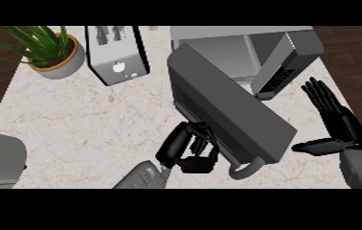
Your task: Pick up the milk, place it into the microwave and close the microwave
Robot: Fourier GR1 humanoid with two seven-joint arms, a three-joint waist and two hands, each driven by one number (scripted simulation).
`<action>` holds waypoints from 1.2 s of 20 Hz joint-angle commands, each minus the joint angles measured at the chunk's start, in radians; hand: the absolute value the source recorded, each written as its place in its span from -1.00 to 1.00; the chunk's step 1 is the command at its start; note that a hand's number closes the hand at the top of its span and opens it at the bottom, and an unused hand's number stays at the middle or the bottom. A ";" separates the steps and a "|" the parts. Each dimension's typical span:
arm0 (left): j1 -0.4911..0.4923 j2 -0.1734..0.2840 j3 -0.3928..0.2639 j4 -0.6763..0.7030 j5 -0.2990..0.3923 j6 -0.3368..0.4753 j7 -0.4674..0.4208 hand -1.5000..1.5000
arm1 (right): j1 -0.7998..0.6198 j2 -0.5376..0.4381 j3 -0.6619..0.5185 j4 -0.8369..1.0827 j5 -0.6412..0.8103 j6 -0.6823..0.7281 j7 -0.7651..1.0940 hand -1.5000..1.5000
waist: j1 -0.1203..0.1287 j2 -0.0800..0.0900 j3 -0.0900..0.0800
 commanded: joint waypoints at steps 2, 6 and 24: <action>-0.084 -0.004 -0.070 0.105 0.136 0.070 -0.012 1.00 | 0.013 -0.006 0.030 -0.110 -0.073 0.173 -0.026 -1.00 | -0.031 0.006 -0.001; -0.109 -0.004 -0.137 0.124 0.202 0.114 -0.033 1.00 | 0.027 -0.034 0.051 -0.210 -0.127 0.193 0.039 -1.00 | -0.071 0.006 -0.003; -0.339 -0.004 -0.059 0.170 0.535 0.416 -0.094 -1.00 | -0.055 -0.150 0.067 -0.423 -0.297 0.202 0.267 -1.00 | -0.168 0.036 -0.002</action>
